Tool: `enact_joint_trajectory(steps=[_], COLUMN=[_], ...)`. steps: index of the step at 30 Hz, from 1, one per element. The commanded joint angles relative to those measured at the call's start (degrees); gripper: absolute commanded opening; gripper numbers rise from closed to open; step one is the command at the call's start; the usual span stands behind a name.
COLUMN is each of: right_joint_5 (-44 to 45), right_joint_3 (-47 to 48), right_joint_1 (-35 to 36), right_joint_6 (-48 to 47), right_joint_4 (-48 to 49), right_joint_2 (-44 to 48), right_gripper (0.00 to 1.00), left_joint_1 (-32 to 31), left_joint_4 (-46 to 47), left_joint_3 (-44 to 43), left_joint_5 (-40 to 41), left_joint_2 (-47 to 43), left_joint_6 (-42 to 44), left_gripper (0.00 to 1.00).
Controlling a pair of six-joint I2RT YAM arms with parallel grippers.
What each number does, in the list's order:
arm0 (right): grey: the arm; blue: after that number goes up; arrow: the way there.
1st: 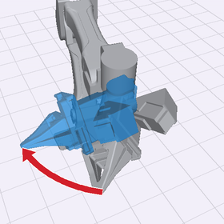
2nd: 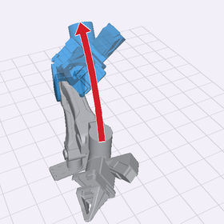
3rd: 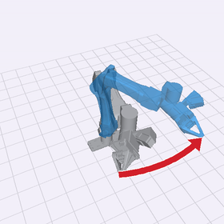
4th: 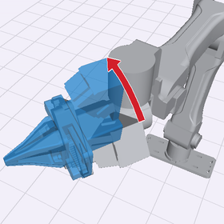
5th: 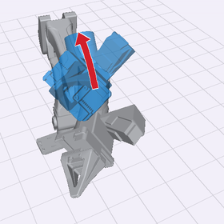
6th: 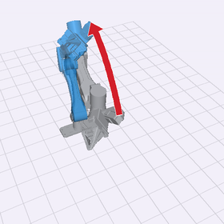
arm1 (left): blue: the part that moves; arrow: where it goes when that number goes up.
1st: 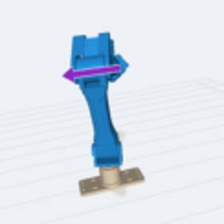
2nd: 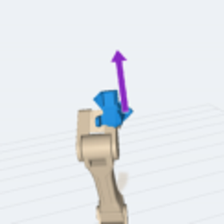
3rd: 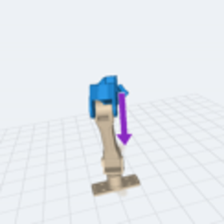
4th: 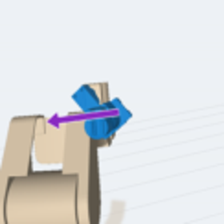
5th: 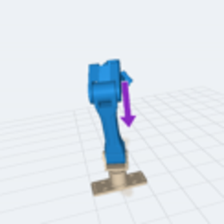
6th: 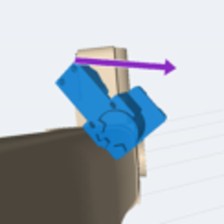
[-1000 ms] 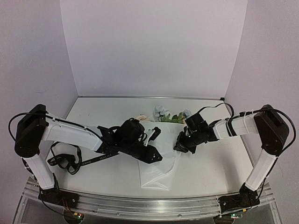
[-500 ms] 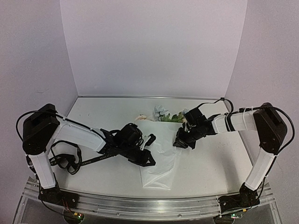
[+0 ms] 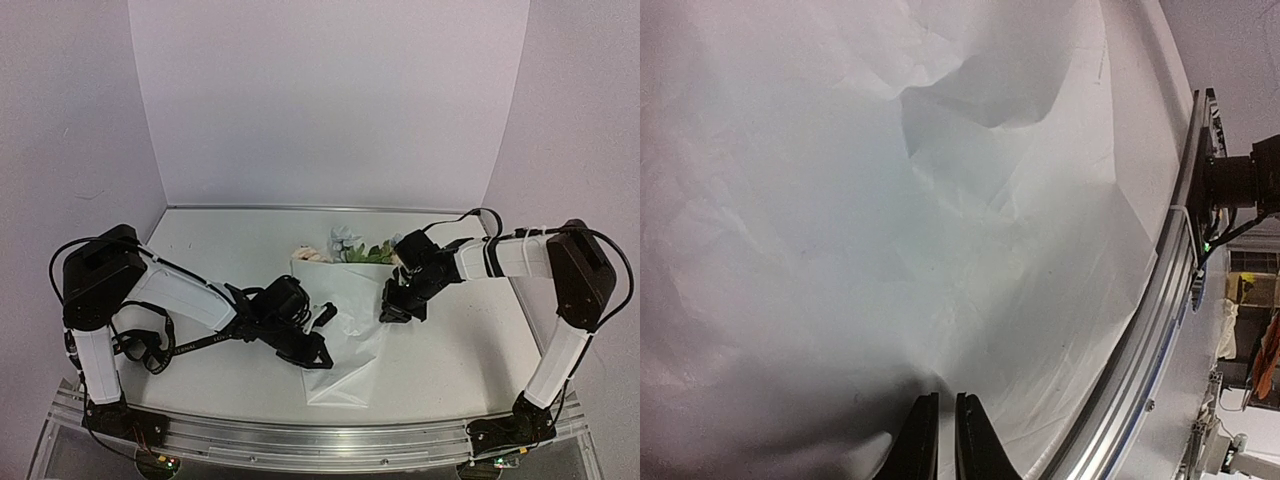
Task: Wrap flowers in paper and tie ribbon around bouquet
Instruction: Press the fold line of the 2/3-folded wrapping paper.
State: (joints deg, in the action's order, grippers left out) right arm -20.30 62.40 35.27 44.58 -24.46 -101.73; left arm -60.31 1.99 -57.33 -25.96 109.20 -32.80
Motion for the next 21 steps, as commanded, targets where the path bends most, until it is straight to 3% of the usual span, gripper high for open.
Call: enact_joint_trajectory(steps=[1,21], right_joint_5=[1.52,2.14], right_joint_3=[5.03,9.48], right_joint_1=[-0.43,-1.58], right_joint_6=[-4.48,-7.85], right_joint_4=[-8.17,-16.93], right_joint_2=[2.38,1.12], right_gripper=[0.00,0.02], left_joint_1=[-1.38,-2.32], left_joint_4=[1.36,0.37], left_joint_3=[-2.31,-0.95], left_joint_5=[-0.85,-0.67], left_joint_2=[0.43,1.27], left_joint_6=[0.59,-0.08], left_gripper=[0.08,0.06])
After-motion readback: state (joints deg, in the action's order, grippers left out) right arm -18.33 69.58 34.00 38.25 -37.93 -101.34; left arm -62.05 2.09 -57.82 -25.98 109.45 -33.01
